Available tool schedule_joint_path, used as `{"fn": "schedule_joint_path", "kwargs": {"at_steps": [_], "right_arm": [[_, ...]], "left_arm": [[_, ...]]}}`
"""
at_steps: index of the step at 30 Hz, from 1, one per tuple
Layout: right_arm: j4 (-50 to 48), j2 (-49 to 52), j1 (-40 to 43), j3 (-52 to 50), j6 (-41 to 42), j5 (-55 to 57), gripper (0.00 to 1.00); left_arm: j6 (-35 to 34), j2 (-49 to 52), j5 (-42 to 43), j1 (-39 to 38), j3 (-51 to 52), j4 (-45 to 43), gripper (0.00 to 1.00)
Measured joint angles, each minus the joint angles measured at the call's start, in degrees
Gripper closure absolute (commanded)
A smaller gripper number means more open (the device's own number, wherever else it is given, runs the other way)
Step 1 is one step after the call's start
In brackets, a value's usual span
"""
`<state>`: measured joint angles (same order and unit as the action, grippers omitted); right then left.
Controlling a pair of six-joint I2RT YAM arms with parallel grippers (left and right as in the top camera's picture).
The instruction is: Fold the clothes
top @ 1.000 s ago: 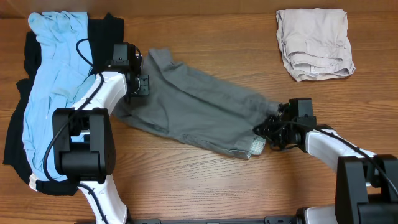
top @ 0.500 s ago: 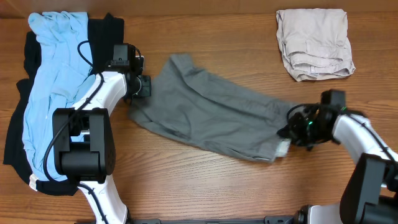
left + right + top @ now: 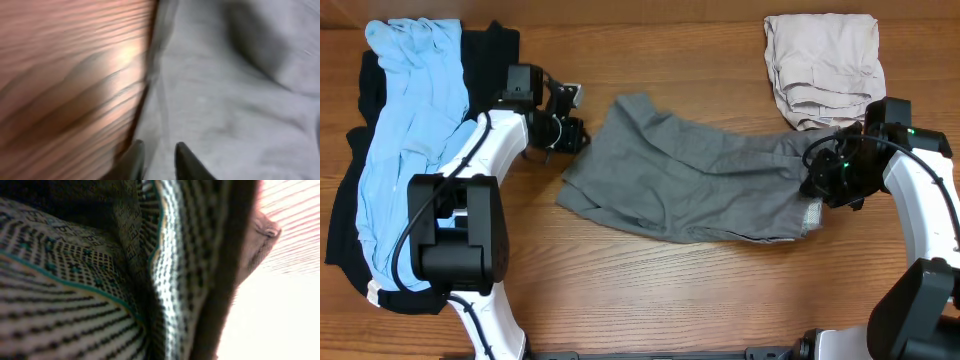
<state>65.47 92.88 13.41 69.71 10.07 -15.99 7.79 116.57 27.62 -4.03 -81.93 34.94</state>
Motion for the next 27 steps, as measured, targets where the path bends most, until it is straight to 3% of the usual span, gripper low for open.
{"fn": "schedule_joint_path", "kwargs": {"at_steps": [8,15,21,27], "right_arm": [[-0.3,1.5,0.0,0.0,-0.7,2.1,0.96],[3.6,1.6,0.0,5.8,-0.9,2.8,0.96],[7.0,1.6,0.0,13.0,-0.9,2.9,0.96],[7.9,1.6,-0.1,13.6,-0.9,3.0,0.96]], "left_arm": [[10.6,0.0,2.3,-2.6,-0.2,1.2,0.75],[13.4,2.6,1.2,-3.5,-0.2,0.6,0.92],[13.6,6.4,2.1,-3.5,-0.2,0.4,0.95],[13.6,6.7,3.6,-3.5,-0.2,-0.3,0.94]]}}
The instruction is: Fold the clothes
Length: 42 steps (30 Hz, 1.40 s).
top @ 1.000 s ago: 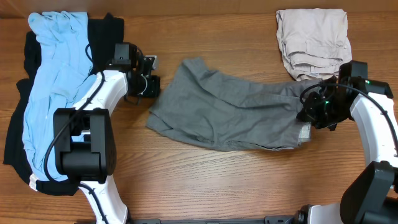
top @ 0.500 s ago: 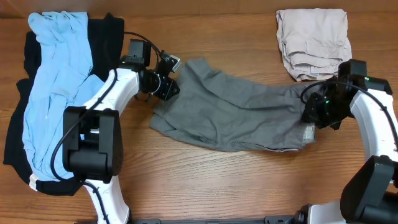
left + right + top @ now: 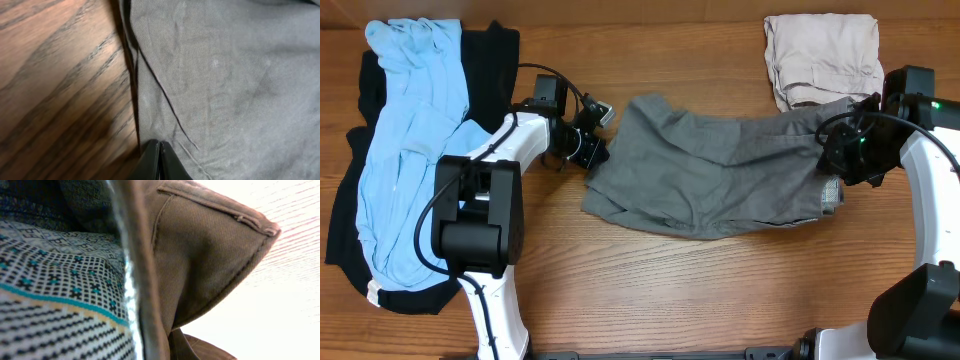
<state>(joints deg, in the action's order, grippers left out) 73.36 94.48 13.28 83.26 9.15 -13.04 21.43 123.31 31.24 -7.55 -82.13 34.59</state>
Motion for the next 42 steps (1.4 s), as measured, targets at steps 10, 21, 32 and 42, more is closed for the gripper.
{"fn": "schedule_joint_path", "kwargs": {"at_steps": [10,21,32,42], "right_arm": [[0.0,0.0,-0.9,0.0,0.3,0.2,0.96],[-0.3,0.0,-0.9,0.0,1.1,0.4,0.96],[-0.3,0.0,-2.4,0.0,1.9,0.4,0.96],[-0.5,0.0,-3.0,0.0,3.1,-0.1,0.96]], "left_arm": [[-1.6,0.7,1.2,-0.3,-5.3,7.6,0.85],[-1.0,0.9,3.5,-2.3,-11.0,10.4,0.85],[-0.3,4.3,0.7,-6.0,-8.9,8.3,0.96],[-4.6,5.6,1.1,-6.0,-9.0,7.4,0.96]]}}
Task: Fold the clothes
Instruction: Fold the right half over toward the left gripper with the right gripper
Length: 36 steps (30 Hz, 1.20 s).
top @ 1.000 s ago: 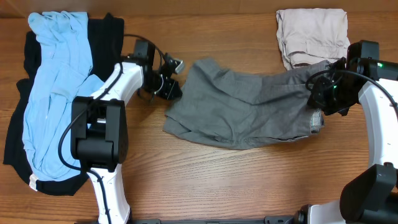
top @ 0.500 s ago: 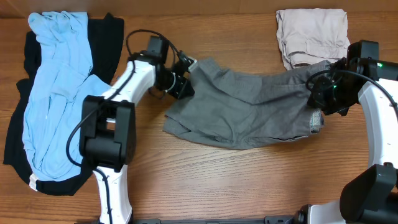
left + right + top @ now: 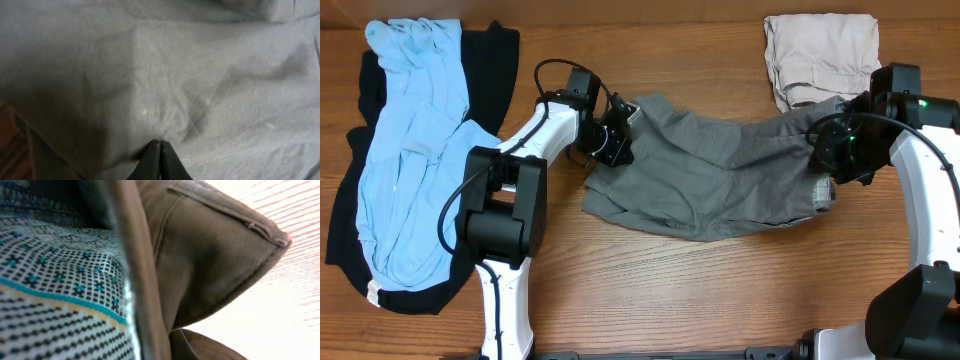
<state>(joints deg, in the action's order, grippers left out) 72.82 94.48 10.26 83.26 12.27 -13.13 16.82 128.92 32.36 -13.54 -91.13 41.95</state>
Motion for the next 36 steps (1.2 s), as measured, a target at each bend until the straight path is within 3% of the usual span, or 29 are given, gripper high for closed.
{"fn": "schedule_joint_path", "kwargs": {"at_steps": [11,25,32,36], "right_arm": [[-7.4,0.0,-12.1,0.2,6.1,-3.5,0.96],[-26.0,1.1,-34.3,0.3,29.8,3.9,0.96],[-29.0,8.4,-37.0,0.4,36.3,6.2,0.96],[-30.4,11.9,-37.0,0.4,37.9,6.5,0.96]], "left_arm": [[-3.9,0.5,0.9,-0.4,-0.2,-1.8,0.96],[-6.2,0.6,0.9,-0.6,-0.3,-2.5,0.96],[-7.4,0.7,0.8,-0.6,-0.5,-1.9,0.96],[-8.0,1.5,-0.5,-0.6,-3.2,2.9,0.96]]}}
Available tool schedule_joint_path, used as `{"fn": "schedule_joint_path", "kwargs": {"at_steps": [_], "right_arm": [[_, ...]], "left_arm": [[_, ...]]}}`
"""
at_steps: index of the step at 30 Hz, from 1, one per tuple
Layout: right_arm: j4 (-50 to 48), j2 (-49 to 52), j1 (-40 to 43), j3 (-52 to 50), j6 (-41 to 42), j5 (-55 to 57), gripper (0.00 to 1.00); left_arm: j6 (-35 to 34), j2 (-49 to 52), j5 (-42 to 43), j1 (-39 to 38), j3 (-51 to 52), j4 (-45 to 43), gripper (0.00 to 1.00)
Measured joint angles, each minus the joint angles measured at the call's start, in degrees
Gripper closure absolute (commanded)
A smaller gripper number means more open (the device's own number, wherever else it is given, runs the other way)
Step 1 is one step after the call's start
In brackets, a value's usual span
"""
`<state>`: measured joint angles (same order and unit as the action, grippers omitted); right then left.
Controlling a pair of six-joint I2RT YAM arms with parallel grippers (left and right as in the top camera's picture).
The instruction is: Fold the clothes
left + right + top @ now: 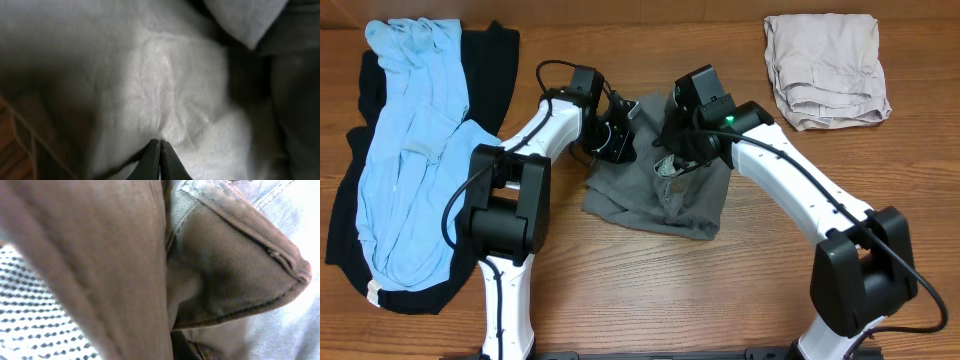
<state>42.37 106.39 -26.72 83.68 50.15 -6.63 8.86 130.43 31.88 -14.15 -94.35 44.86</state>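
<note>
Grey shorts [655, 195] lie doubled over at mid-table in the overhead view. My left gripper [619, 140] is shut on their upper left edge; in the left wrist view its fingertips [160, 147] are pinched together on pale grey cloth [165, 90]. My right gripper [672, 162] is shut on the waistband end, held over the left half of the shorts. Brown-grey waistband cloth [220, 280] and its dotted lining [30, 310] fill the right wrist view, hiding the fingers.
A folded beige garment [825, 65] lies at the back right. At the left edge of the wooden table [620, 290] a light blue garment [410, 130] is spread over black clothes [492, 65].
My right gripper has moved from the right side of the table to the middle with the waistband, so the shorts are doubled over. The left gripper stays shut at the upper left edge.
The shorts lay spread wide, my left gripper open at their left edge and my right shut on the right end. Then the left was shut on the cloth and the shorts sat further right. Now the right end lies over the left half.
</note>
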Motion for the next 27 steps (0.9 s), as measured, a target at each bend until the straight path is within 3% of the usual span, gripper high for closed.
{"fn": "schedule_joint_path", "kwargs": {"at_steps": [4,7,12,20,23,26,27], "right_arm": [[-0.9,0.1,0.0,0.0,0.6,0.0,0.96],[-1.0,0.1,0.0,0.0,0.9,-0.2,0.96],[-1.4,0.1,0.0,0.0,0.9,-0.6,0.96],[-3.5,0.1,0.0,0.0,0.9,-1.8,0.96],[-7.2,0.1,-0.5,0.0,-0.3,-3.3,0.83],[-11.0,0.1,-2.0,0.0,-3.2,-5.2,0.53],[-11.7,0.1,-2.8,0.0,-4.2,-5.9,0.38]], "left_arm": [[-0.5,0.1,-3.2,0.6,-2.3,6.7,0.92],[-1.1,0.1,-5.3,1.7,-4.1,10.6,0.71],[-3.0,-3.3,-9.9,3.8,-6.4,14.0,0.48],[-5.4,-13.8,-13.4,5.7,-7.6,14.0,0.47],[-7.2,-17.1,-13.7,6.7,-7.7,12.3,0.47],[-9.1,-19.6,-13.7,8.7,-7.7,10.4,0.46],[-9.7,-20.3,-13.7,9.6,-7.7,9.9,0.46]]}}
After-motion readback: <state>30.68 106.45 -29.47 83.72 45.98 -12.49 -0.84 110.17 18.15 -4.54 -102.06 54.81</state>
